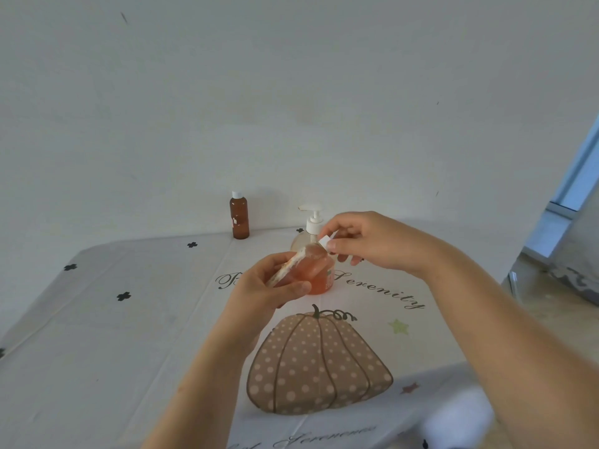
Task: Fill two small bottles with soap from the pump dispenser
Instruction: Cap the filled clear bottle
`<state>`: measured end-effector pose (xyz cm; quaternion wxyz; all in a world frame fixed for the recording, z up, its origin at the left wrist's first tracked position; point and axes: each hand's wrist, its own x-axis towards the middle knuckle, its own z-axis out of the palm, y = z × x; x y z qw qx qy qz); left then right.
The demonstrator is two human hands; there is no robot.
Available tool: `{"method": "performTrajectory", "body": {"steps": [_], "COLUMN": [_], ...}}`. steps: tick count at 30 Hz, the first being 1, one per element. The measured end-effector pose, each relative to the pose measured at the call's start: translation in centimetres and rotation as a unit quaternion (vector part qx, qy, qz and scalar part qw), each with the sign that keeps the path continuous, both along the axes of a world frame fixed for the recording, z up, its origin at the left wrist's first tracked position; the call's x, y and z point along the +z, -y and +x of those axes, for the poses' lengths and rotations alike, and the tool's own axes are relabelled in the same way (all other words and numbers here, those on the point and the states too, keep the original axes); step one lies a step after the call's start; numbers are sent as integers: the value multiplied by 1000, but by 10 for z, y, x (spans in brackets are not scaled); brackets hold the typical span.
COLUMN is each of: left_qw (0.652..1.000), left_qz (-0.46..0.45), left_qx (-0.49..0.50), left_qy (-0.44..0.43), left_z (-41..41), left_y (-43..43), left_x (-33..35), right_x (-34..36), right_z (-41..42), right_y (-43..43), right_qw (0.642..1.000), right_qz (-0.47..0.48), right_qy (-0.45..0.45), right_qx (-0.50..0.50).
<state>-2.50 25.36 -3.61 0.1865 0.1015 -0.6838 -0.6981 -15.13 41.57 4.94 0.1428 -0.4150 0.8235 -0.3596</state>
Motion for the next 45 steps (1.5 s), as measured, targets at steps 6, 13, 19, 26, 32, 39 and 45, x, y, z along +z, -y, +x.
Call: {"method": "performTrajectory", "body": {"steps": [6, 13, 19, 26, 32, 39, 45], "left_qw": [1000, 1000, 1000, 1000, 1000, 994, 994], "left_qz": [-25, -13, -17, -4, -27, 99, 68], "left_qx": [1, 6, 10, 13, 12, -34, -78], "left_qy": [0, -6, -10, -6, 7, -22, -25], "left_z": [1, 2, 2, 4, 4, 9, 15], "left_y": [-4, -1, -4, -1, -5, 1, 14], "left_x": [3, 4, 6, 7, 7, 8, 17], "right_x": [-8, -5, -10, -10, -16, -16, -21], "right_z": [6, 7, 10, 11, 8, 18, 25], "right_y": [7, 4, 11, 6, 11, 10, 15], "right_qw": [994, 999, 997, 999, 999, 1000, 995], "right_qz": [67, -9, 29, -8, 9, -13, -68], "right_qy": [-42, 8, -30, 1, -36, -7, 53], "right_qx": [-77, -34, -71, -50, -29, -14, -53]}}
